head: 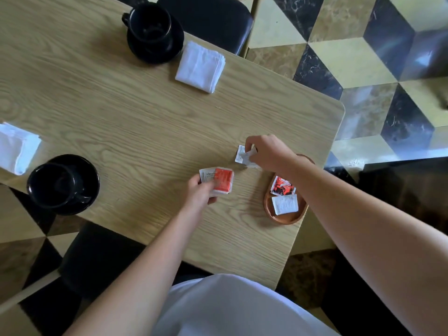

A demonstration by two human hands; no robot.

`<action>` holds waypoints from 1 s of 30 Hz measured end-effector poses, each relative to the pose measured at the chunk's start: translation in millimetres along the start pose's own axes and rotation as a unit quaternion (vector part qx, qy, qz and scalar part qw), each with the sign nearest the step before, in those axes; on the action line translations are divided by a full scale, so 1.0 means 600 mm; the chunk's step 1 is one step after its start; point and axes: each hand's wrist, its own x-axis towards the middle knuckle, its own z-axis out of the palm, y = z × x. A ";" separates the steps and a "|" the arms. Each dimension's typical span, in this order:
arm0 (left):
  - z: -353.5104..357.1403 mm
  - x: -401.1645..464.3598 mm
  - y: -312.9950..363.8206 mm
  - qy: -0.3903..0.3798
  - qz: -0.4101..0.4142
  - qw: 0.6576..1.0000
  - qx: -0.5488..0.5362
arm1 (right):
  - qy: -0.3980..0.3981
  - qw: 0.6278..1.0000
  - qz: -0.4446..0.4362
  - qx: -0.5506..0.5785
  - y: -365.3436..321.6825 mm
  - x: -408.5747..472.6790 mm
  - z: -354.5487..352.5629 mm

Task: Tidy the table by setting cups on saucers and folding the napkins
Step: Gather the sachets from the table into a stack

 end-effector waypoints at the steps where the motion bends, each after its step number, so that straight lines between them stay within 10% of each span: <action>1: 0.002 0.000 0.001 -0.001 -0.003 1.000 -0.008 | -0.016 0.999 -0.010 -0.032 0.000 0.010 -0.007; 13: 0.017 -0.007 -0.013 -0.005 -0.002 1.000 -0.007 | -0.041 0.993 -0.008 -0.111 -0.012 0.062 0.011; 19: 0.042 -0.018 -0.025 0.006 -0.004 1.000 0.003 | 0.031 0.990 0.034 0.131 0.019 -0.011 0.018; 24: 0.081 -0.036 -0.029 -0.031 -0.008 0.999 -0.007 | 0.042 0.830 0.110 0.545 0.048 -0.138 0.039; 30: 0.147 -0.056 -0.038 -0.130 0.005 0.992 -0.001 | 0.065 0.738 0.164 0.652 0.093 -0.223 0.102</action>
